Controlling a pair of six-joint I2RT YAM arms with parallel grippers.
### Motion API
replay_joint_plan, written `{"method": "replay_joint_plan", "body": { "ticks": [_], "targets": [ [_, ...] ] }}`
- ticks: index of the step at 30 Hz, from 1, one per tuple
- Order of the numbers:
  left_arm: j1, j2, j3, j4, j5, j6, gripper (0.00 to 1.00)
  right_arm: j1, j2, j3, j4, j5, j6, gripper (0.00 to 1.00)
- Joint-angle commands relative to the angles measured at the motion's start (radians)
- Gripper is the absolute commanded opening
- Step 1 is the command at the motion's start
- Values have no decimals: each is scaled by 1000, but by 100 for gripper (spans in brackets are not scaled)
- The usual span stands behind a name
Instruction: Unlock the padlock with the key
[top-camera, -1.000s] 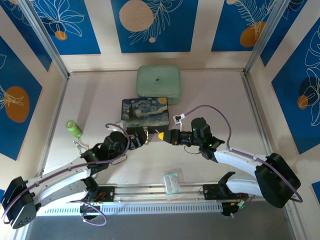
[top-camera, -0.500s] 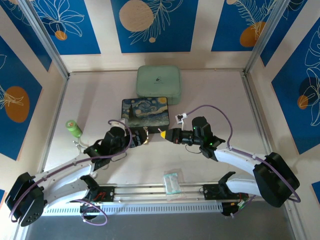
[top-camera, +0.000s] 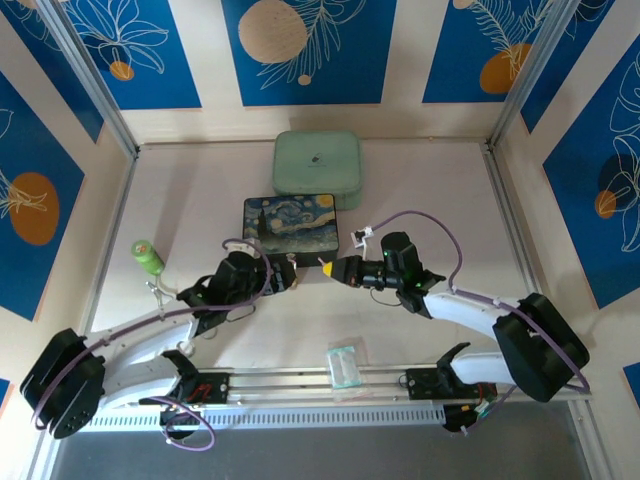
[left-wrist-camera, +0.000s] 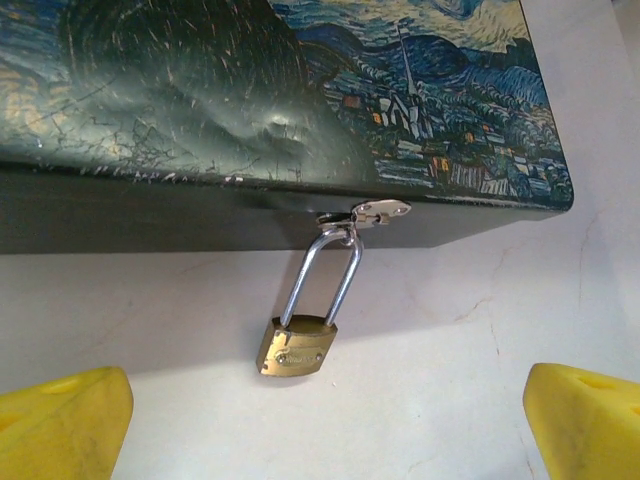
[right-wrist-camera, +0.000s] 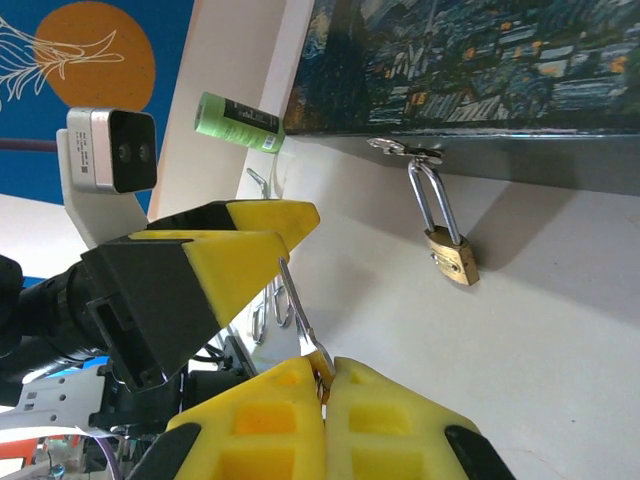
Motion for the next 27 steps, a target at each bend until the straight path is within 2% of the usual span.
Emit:
{"method": "replay_joint_plan", "body": {
  "ticks": [1, 13, 25, 27],
  "targets": [
    [14, 13, 7, 49, 15, 18, 99, -12, 27, 2, 41, -7, -22, 0],
    [42, 73, -15, 126, 32, 55, 99, -23, 105, 3, 77, 6, -33, 0],
    [47, 307, -21, 388, 139, 94, 77, -27, 152, -15, 94, 11, -39, 0],
    [48, 350, -13, 414, 149, 94, 71, -27, 152, -19, 94, 12, -41, 0]
  ]
}}
